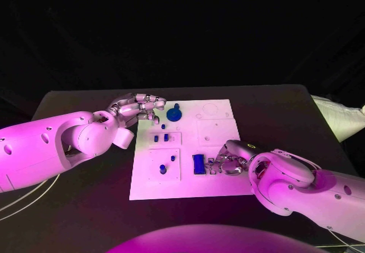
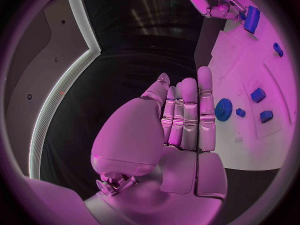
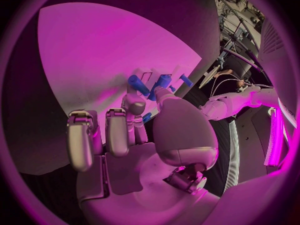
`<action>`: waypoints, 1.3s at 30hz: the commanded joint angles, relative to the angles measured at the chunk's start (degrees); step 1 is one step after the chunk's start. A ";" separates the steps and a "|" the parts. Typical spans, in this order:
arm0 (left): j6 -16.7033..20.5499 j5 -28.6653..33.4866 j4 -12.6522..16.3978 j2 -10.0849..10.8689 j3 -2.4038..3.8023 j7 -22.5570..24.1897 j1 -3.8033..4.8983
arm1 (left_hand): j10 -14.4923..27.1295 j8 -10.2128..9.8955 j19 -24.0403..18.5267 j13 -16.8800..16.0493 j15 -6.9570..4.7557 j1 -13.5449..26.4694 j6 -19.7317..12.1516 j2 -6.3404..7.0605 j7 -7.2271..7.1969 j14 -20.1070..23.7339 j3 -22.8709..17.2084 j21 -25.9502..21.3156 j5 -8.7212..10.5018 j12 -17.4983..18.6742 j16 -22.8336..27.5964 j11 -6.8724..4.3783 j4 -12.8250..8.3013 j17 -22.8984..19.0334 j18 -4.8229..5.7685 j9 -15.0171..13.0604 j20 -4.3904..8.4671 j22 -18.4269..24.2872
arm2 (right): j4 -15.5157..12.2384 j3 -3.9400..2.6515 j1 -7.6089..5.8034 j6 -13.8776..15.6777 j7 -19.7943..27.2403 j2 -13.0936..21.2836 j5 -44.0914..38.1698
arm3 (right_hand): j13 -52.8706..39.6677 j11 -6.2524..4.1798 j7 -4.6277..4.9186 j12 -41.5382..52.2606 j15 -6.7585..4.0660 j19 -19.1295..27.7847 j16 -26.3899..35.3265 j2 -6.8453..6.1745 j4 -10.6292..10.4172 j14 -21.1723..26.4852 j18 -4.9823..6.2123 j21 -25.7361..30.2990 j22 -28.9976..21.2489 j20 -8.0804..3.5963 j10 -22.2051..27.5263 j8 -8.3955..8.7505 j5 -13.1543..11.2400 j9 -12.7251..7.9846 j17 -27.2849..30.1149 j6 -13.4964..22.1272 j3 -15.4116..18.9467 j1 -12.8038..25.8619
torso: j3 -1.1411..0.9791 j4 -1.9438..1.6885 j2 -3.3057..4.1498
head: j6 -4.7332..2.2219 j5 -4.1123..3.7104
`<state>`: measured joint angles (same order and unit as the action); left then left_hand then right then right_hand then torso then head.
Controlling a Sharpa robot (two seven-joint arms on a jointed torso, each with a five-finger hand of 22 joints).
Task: Assemble the parts on the task board
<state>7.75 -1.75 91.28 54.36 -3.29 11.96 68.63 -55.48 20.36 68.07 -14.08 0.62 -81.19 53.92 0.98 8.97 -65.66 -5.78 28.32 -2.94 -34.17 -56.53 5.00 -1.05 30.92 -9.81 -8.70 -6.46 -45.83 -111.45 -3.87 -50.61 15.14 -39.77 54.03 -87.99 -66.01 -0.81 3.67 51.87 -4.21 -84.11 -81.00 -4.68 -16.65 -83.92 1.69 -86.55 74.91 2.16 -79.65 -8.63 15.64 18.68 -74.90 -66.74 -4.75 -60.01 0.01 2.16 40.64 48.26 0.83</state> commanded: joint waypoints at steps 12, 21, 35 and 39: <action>-1.22 -0.20 0.14 -0.02 0.05 0.24 0.01 | 0.42 0.33 0.35 0.08 0.00 0.08 -0.51 -0.58 -0.08 0.06 0.27 -0.35 0.12 0.17 0.35 -0.15 0.15 -0.07 -0.62 0.06 -0.03 0.08 | -0.60 0.04 0.07 -2.17 -0.39 0.41 -2.00 | -1.90 -0.65 -0.86 2.59 -0.86 -4.05 -1.81 6.95 3.58 -4.14 -0.82 -1.02 12.07 -0.86 -1.65 -0.67 -3.25 0.76 -4.51 -0.80 -1.99 -7.62 | -0.01 -0.03 0.05 | 0.17 -0.21; -1.18 -0.20 0.17 0.01 0.05 0.23 0.01 | 0.42 0.33 0.35 0.08 0.00 0.08 -0.51 -0.58 -0.08 0.06 0.27 -0.35 0.12 0.17 0.35 -0.15 0.15 -0.07 -0.62 0.06 -0.03 0.08 | -0.30 0.04 0.07 -2.62 -0.43 0.52 -2.89 | -1.97 -0.70 -0.90 2.24 -0.88 -4.08 -1.90 6.95 6.24 -4.14 -0.84 -1.06 12.14 -0.87 -1.62 -0.54 -6.11 0.93 -4.73 -0.56 -4.08 -11.22 | 0.01 -0.03 0.04 | 0.25 -0.23; -1.15 -0.20 0.24 0.06 0.05 0.19 0.02 | 0.42 0.33 0.35 0.08 0.00 0.08 -0.51 -0.58 -0.08 0.06 0.27 -0.35 0.12 0.17 0.35 -0.15 0.15 -0.07 -0.62 0.06 -0.03 0.08 | -0.52 0.04 0.07 -2.66 -0.40 0.23 -2.59 | -2.54 -0.56 -0.76 2.85 -0.76 -4.25 -2.24 7.55 4.65 -4.23 -0.92 -1.27 12.41 -0.79 -2.07 -0.59 -5.13 1.07 -5.27 -0.86 -4.42 -9.14 | 0.01 -0.07 0.08 | 0.35 -0.29; -1.14 -0.20 0.25 0.07 0.05 0.18 0.02 | 0.42 0.33 0.35 0.08 0.00 0.08 -0.51 -0.58 -0.08 0.06 0.27 -0.35 0.12 0.17 0.35 -0.15 0.15 -0.07 -0.62 0.06 -0.03 0.08 | -0.59 0.04 0.07 -2.70 -0.39 0.19 -2.45 | -2.76 -0.56 -0.77 3.06 -0.75 -4.32 -2.37 7.79 3.46 -4.27 -0.95 -1.37 12.54 -0.77 -2.25 -0.62 -4.58 1.12 -5.48 -1.03 -4.35 -7.85 | 0.02 -0.07 0.06 | 0.37 -0.29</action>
<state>7.60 -1.79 91.36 54.46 -3.28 11.86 68.63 -55.48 20.36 68.07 -14.09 0.62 -81.19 53.92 0.97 8.97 -65.66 -5.78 28.32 -2.94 -34.17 -56.53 5.01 -1.05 30.93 -9.82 -8.71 -6.46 -45.84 -111.98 -3.84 -50.58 13.39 -39.75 54.26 -89.93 -68.73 -1.47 2.94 54.69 -4.62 -84.00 -83.18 3.19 -12.99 -83.92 1.69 -87.66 74.94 1.45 -81.60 -9.07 10.78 19.73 -74.93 -67.47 -9.10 -68.49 0.03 2.09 40.69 48.60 0.54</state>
